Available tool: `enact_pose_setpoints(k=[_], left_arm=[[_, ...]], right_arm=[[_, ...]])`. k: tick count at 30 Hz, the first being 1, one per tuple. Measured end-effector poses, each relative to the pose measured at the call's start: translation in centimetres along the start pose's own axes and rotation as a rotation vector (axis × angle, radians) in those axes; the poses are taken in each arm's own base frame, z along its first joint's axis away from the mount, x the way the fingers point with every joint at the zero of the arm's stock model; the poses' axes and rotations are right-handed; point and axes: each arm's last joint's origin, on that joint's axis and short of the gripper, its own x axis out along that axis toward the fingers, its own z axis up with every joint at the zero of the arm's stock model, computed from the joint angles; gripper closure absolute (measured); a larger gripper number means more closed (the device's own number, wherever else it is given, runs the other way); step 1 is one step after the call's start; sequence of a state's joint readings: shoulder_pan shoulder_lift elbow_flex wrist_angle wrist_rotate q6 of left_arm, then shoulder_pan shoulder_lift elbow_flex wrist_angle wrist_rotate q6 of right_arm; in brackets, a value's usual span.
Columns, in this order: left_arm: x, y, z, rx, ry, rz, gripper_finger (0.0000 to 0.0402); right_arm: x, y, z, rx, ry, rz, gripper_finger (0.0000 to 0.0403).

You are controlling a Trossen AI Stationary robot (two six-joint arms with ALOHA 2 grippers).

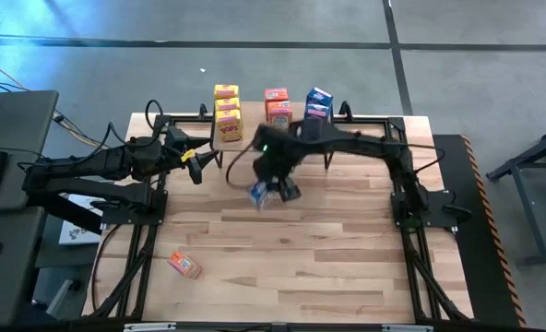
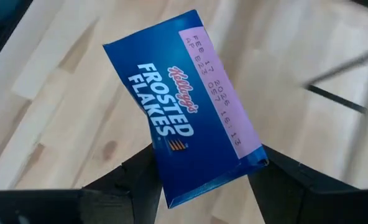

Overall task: Stack cereal on shelf
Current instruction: Put the blue cereal box aligned with the other blue cereal box on the shelf

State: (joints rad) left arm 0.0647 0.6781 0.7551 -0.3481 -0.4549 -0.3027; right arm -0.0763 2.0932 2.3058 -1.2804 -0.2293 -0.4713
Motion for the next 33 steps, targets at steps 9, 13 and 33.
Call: enact_pose_setpoints(k=[9, 13, 33], left_arm=[[0.0, 0.0, 0.0, 0.0, -0.001, 0.0, 0.0163], [0.0, 0.0, 0.0, -0.001, -0.001, 0.0, 0.0163], [0.0, 0.0, 0.0, -0.009, 0.0, -0.004, 0.0163]], right_arm=[[-6.3, -2.4, -2.5, 0.155, -0.034, -0.151, 0.0199], [-9.3, -2.4, -3.5, 0.216, -0.062, -0.192, 0.0199], [-15.4, -0.4, -11.6, 0.482, -0.096, -0.466, 0.0199]])
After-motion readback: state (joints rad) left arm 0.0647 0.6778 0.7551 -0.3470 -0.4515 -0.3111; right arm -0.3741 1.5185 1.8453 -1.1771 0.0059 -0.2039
